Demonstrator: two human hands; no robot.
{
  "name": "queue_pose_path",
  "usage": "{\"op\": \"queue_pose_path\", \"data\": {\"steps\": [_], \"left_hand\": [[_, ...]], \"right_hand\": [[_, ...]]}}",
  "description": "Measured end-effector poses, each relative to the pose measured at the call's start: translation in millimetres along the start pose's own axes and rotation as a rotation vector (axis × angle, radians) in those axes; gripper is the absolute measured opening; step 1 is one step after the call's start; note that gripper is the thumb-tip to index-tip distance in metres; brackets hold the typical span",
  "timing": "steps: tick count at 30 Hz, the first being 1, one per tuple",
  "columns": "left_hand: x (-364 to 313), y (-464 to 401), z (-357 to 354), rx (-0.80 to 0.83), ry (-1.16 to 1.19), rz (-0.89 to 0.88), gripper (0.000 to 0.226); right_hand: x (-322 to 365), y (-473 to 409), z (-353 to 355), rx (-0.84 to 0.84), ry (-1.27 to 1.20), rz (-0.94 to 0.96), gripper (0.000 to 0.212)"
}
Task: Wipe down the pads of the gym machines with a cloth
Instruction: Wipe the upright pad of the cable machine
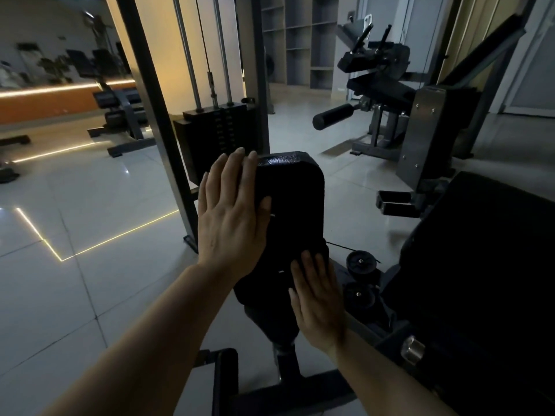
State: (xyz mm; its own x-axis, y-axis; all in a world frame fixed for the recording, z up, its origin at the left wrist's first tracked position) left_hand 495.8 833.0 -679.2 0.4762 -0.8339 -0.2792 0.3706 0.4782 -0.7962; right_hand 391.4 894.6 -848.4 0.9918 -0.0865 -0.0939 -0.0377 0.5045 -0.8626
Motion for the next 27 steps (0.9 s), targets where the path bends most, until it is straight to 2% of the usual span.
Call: {"op": "queue_pose_path", "data": {"steps": [3, 6, 9, 12, 16, 21, 23, 27], "left_hand": [[2, 5, -6, 0.017, -0.060, -0.015, 0.061], [6, 9, -12, 0.023, -0.099, -0.066, 0.064], [9, 13, -14, -0.014, -0.101, -0.123, 0.063], [9, 14, -11, -0.064, -0.080, -0.177, 0.060], [9, 13, -11, -0.081, -0.064, -0.212, 0.060], [13, 12, -14, -0.080, -0.084, -0.199, 0.061], [13, 12, -14, -0.082, -0.076, -0.197, 0.060], [14, 11, -16, -0.069, -0.059, -0.203, 0.059]], "right_hand": [[-10, -12, 2, -0.063, 0.035, 0.040, 0.068], [-19, -65, 24, -0.152, -0.004, -0.002, 0.054], [-23, -129, 54, -0.188, -0.096, 0.007, 0.051], [-28, -155, 66, -0.206, -0.151, -0.037, 0.045], [-21, -108, 46, -0.265, -0.133, -0.105, 0.047], [0, -12, -5, -0.186, 0.064, -0.076, 0.050], [-2, -4, -10, -0.165, 0.082, -0.081, 0.046], [-10, -46, 9, -0.173, -0.023, -0.075, 0.054]]}}
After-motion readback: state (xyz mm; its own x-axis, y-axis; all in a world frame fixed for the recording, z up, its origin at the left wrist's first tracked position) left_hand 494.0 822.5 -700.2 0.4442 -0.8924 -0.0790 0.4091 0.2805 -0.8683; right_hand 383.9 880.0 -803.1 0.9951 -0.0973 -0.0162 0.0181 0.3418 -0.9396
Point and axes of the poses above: each hand's wrist, its own y-axis away from the middle knuckle, its own z-axis out of the back of the hand, x = y × z, the point moved 9 cm from there along -y, towards the middle knuckle, and after that the axes turned 15 degrees about y, right-handed, at the moved point
